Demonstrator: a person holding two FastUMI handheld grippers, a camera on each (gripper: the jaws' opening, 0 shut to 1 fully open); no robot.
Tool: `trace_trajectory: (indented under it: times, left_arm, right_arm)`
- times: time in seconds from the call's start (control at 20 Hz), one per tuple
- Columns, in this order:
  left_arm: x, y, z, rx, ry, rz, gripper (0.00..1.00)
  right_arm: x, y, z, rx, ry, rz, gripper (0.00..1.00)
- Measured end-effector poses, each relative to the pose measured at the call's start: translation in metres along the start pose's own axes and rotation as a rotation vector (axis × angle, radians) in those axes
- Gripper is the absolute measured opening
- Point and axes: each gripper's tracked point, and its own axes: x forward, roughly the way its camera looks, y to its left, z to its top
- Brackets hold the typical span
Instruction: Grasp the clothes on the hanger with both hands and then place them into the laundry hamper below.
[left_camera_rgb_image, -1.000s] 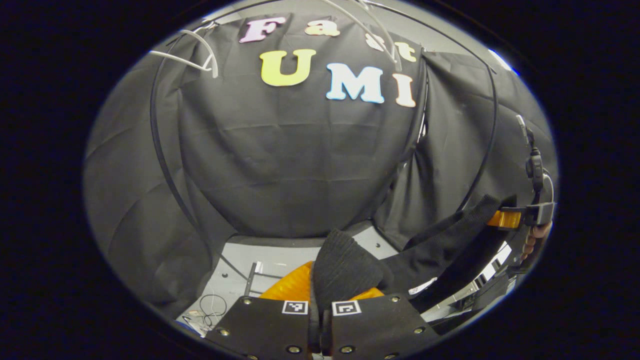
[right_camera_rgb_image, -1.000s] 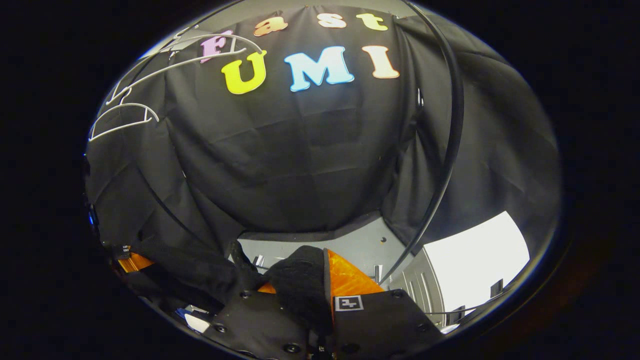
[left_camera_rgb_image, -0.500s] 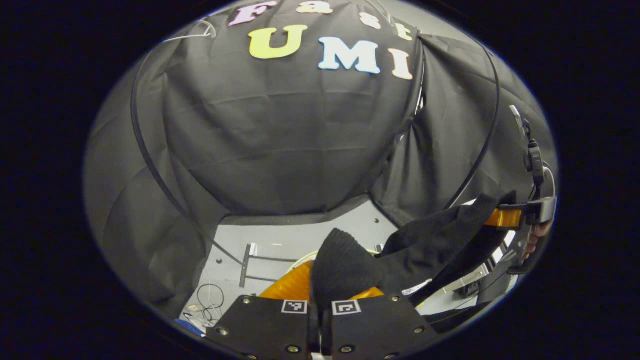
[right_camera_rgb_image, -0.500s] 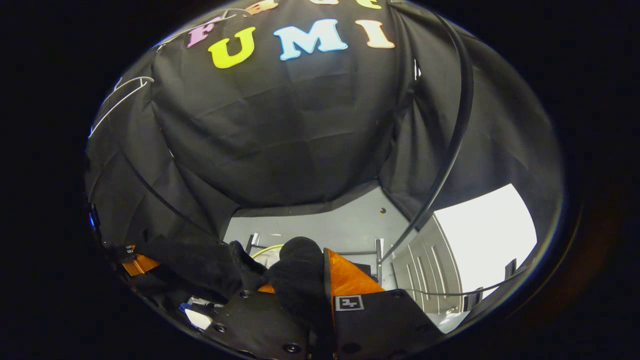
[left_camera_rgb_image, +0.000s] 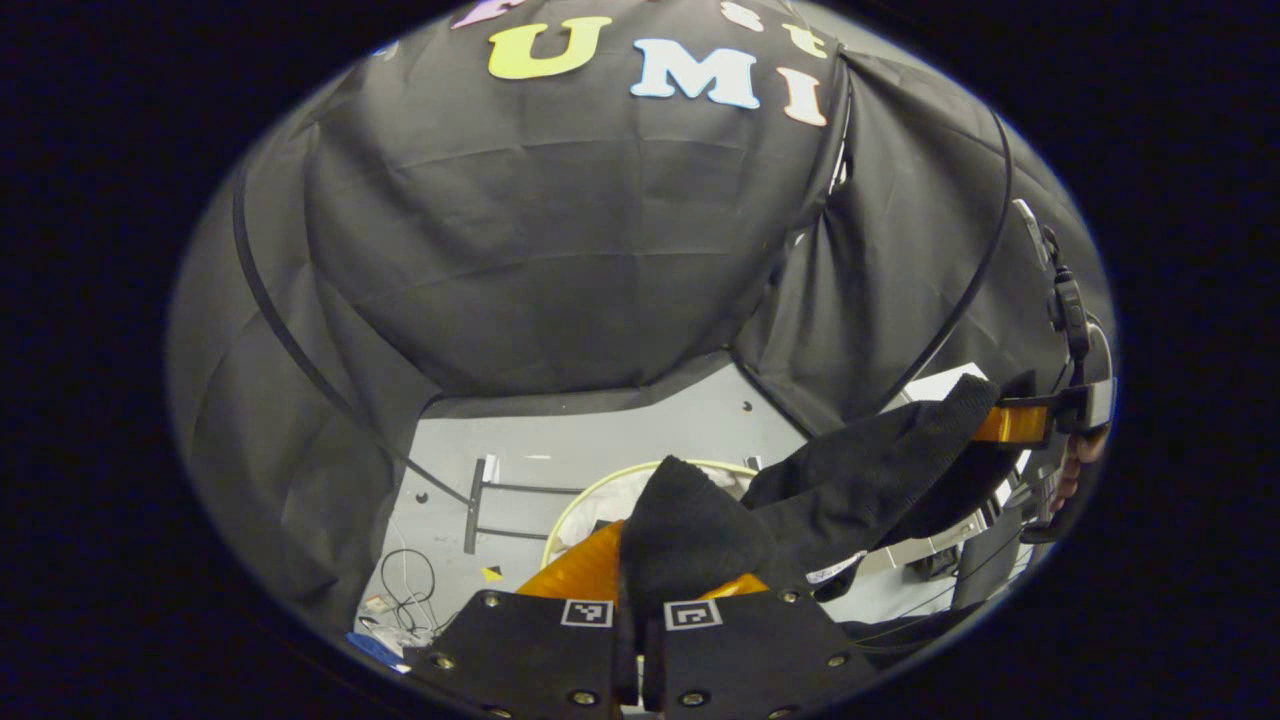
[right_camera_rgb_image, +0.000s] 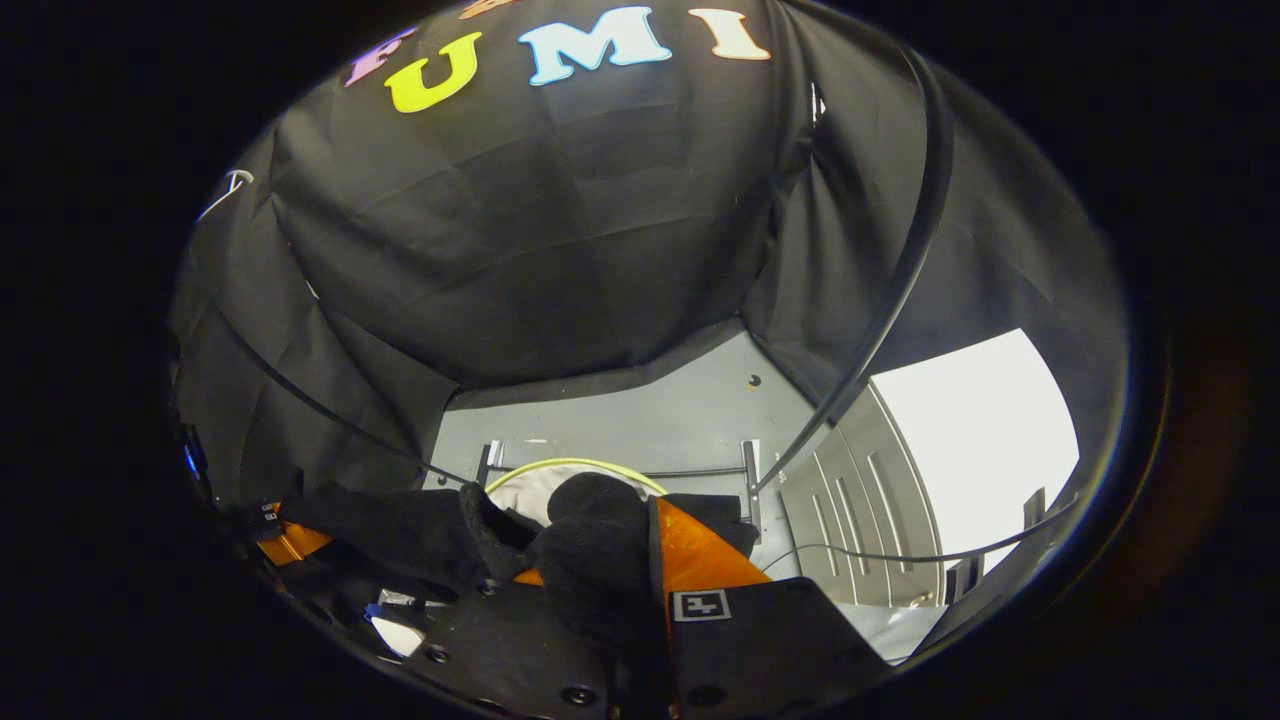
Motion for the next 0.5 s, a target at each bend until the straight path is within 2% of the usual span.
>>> trace_trajectory:
  times: [0.1,0.25,0.3,0.35,0.45,0.5]
  left_arm:
    - [0.008,0.004,-0.004,-0.008,0.017,0.005,0.04]
    - [0.013,0.002,-0.016,0.003,0.058,-0.013,0.04]
    - [0.012,0.0,-0.018,0.008,0.066,-0.019,0.07]
    - [0.012,0.001,-0.019,0.013,0.074,-0.021,0.03]
    - [0.007,0.003,-0.024,0.013,0.085,-0.012,0.09]
    - [0.003,0.003,-0.025,0.012,0.087,-0.012,0.11]
  right_arm:
    - [0.001,0.003,-0.002,-0.003,0.017,0.002,0.21]
    - [0.003,0.0,-0.008,-0.035,0.059,-0.018,0.22]
    - [0.003,0.001,-0.011,-0.038,0.081,-0.014,0.23]
    - [0.004,0.005,-0.015,-0.035,0.102,0.003,0.27]
    - [0.002,0.011,-0.016,-0.035,0.127,0.027,0.42]
    - [-0.002,0.013,-0.015,-0.041,0.136,0.036,0.56]
